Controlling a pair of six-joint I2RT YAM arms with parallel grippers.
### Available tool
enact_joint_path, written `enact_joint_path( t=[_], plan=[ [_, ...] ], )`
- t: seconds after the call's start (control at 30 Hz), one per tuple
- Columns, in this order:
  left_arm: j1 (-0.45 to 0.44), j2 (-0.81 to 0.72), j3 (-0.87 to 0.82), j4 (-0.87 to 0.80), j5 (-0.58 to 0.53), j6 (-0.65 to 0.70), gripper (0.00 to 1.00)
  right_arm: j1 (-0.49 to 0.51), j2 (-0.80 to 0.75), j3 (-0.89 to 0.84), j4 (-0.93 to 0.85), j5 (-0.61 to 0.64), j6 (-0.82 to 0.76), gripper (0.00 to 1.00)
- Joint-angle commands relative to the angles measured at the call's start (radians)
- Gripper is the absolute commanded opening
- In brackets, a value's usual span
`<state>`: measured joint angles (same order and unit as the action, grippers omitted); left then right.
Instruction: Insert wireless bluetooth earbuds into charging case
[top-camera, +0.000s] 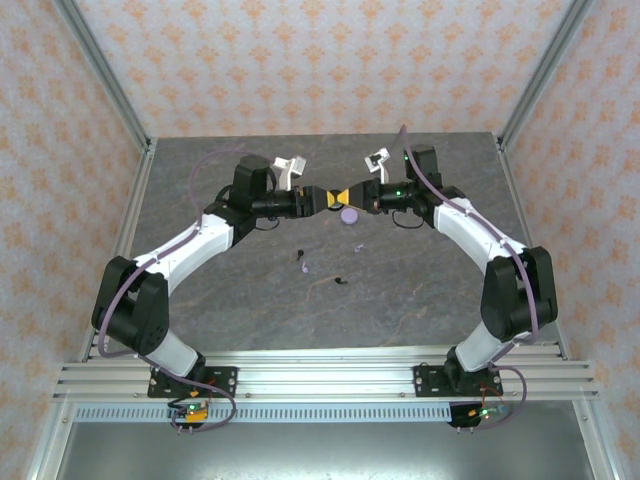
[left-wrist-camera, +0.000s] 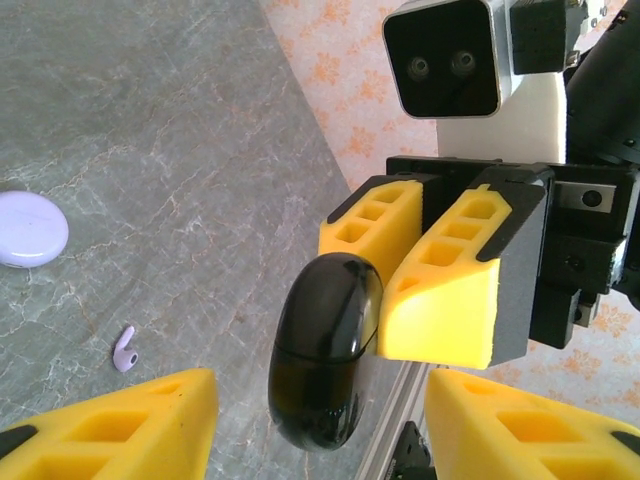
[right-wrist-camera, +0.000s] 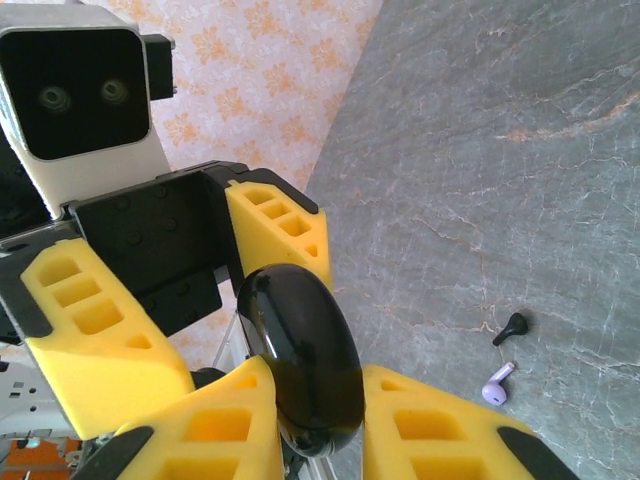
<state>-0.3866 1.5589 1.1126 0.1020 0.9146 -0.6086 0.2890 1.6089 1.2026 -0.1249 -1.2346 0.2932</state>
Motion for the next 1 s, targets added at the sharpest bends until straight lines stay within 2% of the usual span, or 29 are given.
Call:
enact_joint_path(
  t=[0.0,0.4,0.97],
  plan=[
    [-0.013,-0.013,-0.002,0.054,-0.01,-0.017,0.56,-0.001,-0.037,-0.014,0.057,-0.019,0.019,0.21],
    [-0.021,-0.008,0.006,0.057,-0.016,-0.017,0.42,0.013,-0.039,-0.016,0.053,-0.028,0.019,0.21],
    [-0.036,-0.008,0.001,0.051,-0.044,-0.024,0.39,0.019,-0.05,-0.022,0.05,-0.019,0.027,0.21]
  ],
)
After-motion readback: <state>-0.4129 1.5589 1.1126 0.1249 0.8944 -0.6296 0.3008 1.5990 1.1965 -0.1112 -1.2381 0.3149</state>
